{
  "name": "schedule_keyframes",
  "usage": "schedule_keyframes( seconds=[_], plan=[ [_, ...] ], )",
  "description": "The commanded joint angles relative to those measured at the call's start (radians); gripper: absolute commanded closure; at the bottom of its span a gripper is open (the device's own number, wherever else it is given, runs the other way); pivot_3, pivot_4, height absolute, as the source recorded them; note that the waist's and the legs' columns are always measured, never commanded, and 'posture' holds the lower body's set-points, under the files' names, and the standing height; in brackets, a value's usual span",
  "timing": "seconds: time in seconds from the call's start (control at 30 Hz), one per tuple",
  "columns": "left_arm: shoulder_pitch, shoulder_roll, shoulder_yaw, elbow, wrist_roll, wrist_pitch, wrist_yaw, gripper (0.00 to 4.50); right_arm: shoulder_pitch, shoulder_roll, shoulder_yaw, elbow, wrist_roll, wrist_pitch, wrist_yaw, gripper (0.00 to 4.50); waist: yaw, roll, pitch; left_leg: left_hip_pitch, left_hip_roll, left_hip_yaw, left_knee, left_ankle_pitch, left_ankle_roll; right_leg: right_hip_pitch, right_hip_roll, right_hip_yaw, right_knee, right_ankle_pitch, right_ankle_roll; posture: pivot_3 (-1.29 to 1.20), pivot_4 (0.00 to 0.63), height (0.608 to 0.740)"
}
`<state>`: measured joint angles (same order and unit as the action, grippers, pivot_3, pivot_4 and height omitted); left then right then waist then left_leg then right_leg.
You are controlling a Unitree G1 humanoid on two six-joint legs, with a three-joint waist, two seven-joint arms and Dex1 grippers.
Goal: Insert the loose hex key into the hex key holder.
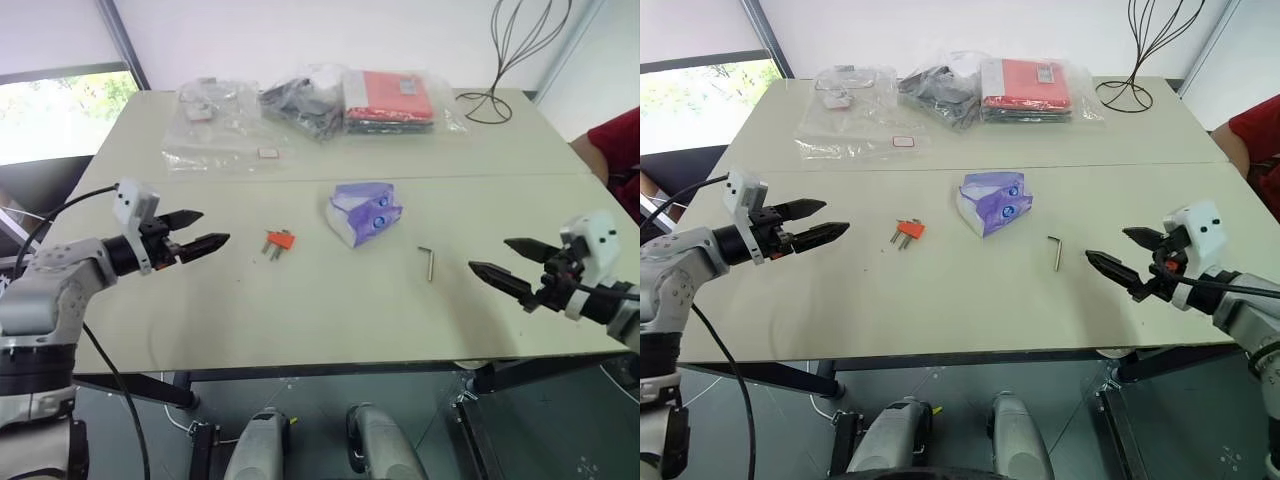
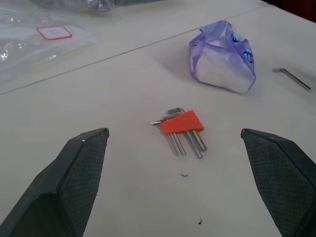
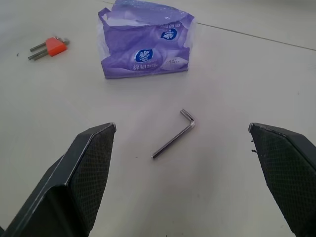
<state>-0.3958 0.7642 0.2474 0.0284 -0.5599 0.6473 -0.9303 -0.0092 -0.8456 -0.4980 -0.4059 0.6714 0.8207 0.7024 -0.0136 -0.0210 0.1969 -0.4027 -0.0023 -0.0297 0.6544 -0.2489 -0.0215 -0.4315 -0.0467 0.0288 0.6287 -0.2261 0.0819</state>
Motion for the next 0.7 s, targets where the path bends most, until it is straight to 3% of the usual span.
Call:
schedule_keyframes(
  seconds=[0.03, 0.7],
  plan=[
    [0.001, -0.001, 0.042, 0.003, -0.006, -0.025, 0.019, 0.02, -0.006, 0.004, -0.002, 0.023, -0.021, -0.030, -0.012, 0.00, 0.001, 0.000, 0.000, 0.000, 0.000, 0.000, 0.000, 0.000, 0.000, 0.000, 0.000, 0.000, 0.000, 0.000, 0.000, 0.00, 0.150, 0.740],
    [-0.030, -0.030, 0.003, 0.102, 0.045, -0.128, 0.029, 0.02, -0.036, 0.041, 0.041, 0.033, -0.064, -0.060, -0.069, 0.00, 0.001, 0.000, 0.000, 0.000, 0.000, 0.000, 0.008, 0.000, 0.000, 0.003, 0.000, 0.000, 0.002, -0.001, -0.004, 0.00, 0.150, 0.740]
  ],
)
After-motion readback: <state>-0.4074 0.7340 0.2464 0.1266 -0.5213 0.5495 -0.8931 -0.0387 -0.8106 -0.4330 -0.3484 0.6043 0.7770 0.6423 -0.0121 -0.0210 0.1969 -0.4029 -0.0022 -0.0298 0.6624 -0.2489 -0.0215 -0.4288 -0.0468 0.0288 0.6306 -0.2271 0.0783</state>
